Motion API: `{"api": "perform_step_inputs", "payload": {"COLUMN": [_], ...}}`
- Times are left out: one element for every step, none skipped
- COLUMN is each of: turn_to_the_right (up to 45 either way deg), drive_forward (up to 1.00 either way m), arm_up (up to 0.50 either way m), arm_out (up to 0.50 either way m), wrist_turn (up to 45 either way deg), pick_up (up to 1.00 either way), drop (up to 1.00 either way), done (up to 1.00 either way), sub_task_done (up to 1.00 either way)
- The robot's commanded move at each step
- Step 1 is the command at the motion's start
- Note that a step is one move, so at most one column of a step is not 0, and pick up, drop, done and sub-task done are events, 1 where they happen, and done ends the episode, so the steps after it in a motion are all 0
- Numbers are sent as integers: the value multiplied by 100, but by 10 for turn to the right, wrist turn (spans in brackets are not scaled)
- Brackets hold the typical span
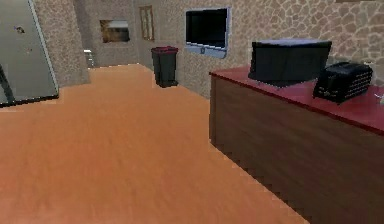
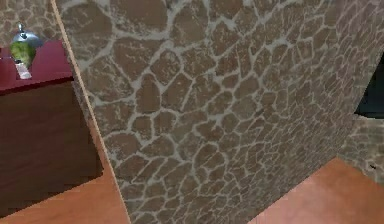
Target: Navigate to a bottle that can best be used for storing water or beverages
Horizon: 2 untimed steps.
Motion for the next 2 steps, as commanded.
{"api": "perform_step_inputs", "payload": {"turn_to_the_right": [0, 0], "drive_forward": [100, 45], "arm_up": [0, 0], "arm_out": [0, 0], "wrist_turn": [0, 0], "pick_up": [0, 0], "drop": [0, 0], "done": [0, 0], "sub_task_done": [0, 0]}}
